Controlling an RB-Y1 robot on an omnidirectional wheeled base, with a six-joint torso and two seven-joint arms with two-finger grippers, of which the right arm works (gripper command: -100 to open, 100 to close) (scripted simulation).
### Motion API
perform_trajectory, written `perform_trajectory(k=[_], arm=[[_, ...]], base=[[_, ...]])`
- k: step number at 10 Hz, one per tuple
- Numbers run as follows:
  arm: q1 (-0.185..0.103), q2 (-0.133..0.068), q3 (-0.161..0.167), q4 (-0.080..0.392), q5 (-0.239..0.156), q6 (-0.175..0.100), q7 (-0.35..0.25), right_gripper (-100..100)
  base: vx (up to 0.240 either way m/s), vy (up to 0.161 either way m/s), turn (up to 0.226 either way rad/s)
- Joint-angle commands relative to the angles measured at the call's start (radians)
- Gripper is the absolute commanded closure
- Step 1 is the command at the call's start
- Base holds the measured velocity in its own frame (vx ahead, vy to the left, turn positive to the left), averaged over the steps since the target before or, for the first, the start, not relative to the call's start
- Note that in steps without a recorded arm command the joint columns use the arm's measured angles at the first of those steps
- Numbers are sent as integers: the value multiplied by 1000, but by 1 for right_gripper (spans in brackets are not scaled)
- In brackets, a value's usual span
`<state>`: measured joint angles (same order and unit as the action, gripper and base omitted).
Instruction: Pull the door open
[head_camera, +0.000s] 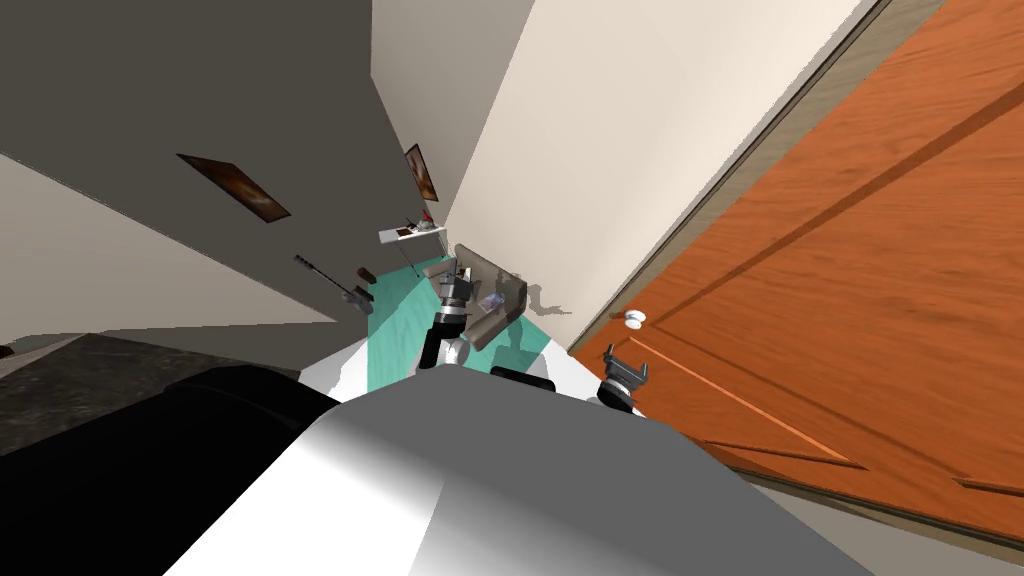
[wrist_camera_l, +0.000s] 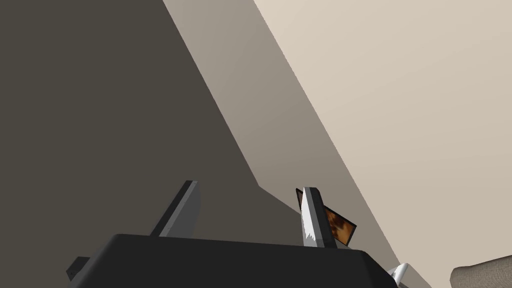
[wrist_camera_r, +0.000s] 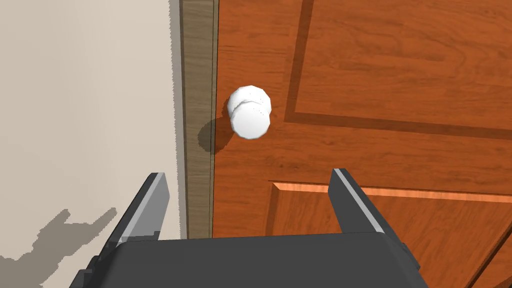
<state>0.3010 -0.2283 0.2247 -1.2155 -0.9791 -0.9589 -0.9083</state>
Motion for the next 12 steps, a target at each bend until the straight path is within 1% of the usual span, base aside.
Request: perform_trajectory(k=[1,2,5,7,8,9,12], arm=[[-4,-3,8,30,-34,-10,-26,-100],[-10,-7,13,58,-57,-17,-48,-100],[-19,-13,22,101,-93,-29,-81,-100],[-27,-19,29,139,-124,-39,-109,-100],[-28,-19,27,135,-114,-37,-104,-100],[-33,-41,26,158,-115,-36,-139,-100],[-40,-73,24,190,-114,-32,-185,-100]], base=[[100,-82,94],[129,-94,147],[106,-71,66],[100,-78,72],[53,-40,19],[13,-21,-52],[21,-18,-43]])
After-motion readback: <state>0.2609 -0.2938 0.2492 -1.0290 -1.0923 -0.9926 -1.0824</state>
